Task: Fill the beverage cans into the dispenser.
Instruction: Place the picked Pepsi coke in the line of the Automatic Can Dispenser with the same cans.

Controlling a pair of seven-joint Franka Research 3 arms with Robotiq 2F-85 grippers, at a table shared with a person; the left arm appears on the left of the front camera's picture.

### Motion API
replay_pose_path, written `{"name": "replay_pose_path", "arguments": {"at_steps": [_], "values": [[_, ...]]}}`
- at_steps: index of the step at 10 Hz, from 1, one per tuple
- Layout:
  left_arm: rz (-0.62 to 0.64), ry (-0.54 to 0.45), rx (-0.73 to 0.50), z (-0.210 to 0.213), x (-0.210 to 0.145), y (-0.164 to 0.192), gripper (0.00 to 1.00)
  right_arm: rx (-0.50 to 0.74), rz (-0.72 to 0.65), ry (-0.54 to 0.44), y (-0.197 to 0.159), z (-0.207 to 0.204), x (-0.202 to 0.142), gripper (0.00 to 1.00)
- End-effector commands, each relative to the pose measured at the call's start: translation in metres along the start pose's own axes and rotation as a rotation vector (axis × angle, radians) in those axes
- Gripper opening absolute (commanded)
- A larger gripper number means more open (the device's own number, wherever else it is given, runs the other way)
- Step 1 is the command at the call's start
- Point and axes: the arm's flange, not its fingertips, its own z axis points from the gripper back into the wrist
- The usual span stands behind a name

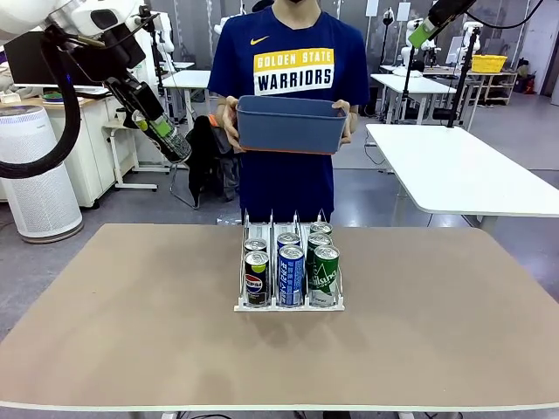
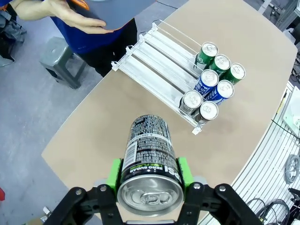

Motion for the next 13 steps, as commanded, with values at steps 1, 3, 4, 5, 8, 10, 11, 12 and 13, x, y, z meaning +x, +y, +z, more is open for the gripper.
{"name": "replay_pose_path", "arguments": {"at_steps": [1, 3, 4, 5, 8, 10, 11, 12, 13], "values": [[-0.007, -0.003, 0.016, 0.005, 0.002, 0.004, 0.58, 0.000, -0.001, 0.000, 0.000, 0.000, -0.001, 1.00], [0.165, 0.070, 0.100, -0.004, 0.013, 0.007, 0.58, 0.000, -0.001, 0.000, 0.000, 0.000, -0.001, 1.00], [0.196, 0.085, 0.097, -0.007, 0.012, -0.008, 0.58, 0.000, -0.001, 0.000, 0.000, 0.000, -0.001, 1.00], [0.273, 0.081, 0.119, -0.013, 0.009, -0.026, 0.58, 0.000, -0.001, 0.000, 0.000, 0.000, -0.001, 1.00], [0.380, 0.062, 0.145, -0.031, -0.012, -0.101, 0.58, 0.000, -0.001, 0.000, 0.000, 0.000, -0.001, 1.00], [0.429, 0.066, 0.105, -0.048, -0.022, -0.140, 0.58, 0.000, -0.001, 0.000, 0.000, 0.000, -0.001, 1.00], [0.393, 0.049, 0.050, -0.063, -0.021, -0.155, 0.58, 0.000, -0.001, 0.000, 0.000, 0.000, -0.001, 1.00], [0.331, 0.050, -0.043, -0.069, -0.022, -0.162, 0.58, 0.000, -0.001, 0.000, 0.000, 0.000, -0.001, 1.00], [0.406, 0.104, 0.101, -0.053, -0.019, -0.148, 0.58, 0.000, -0.001, 0.000, 0.000, 0.000, -0.001, 1.00]]}}
